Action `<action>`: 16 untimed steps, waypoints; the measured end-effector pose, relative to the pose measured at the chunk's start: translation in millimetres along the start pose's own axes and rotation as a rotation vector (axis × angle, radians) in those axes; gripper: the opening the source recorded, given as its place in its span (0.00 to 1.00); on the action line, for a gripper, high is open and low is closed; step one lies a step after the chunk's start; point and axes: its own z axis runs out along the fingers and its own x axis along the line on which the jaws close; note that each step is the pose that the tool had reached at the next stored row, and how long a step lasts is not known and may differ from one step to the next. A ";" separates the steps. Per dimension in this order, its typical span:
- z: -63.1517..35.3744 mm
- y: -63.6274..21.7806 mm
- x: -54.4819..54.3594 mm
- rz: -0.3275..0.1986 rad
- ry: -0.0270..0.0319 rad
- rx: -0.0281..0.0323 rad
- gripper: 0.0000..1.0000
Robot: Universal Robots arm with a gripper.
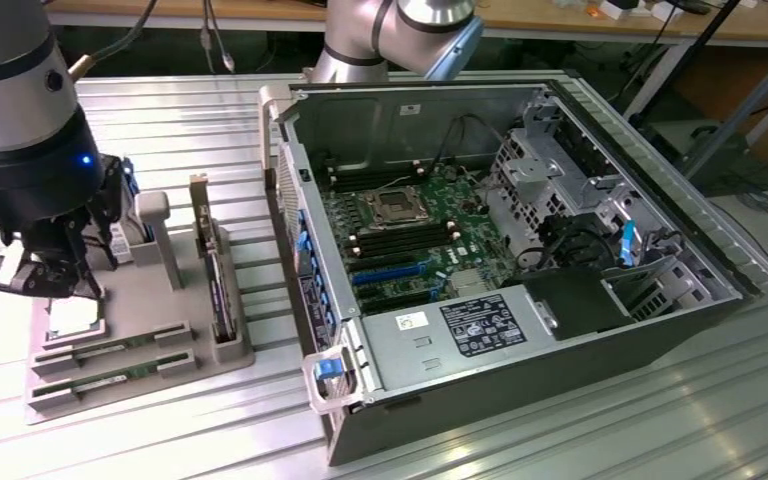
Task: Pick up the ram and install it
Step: 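Pick up the ram and move it above insertion slot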
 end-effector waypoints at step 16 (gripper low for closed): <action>22.2 -1.0 0.6 -0.327 0.0144 -0.0080 0.36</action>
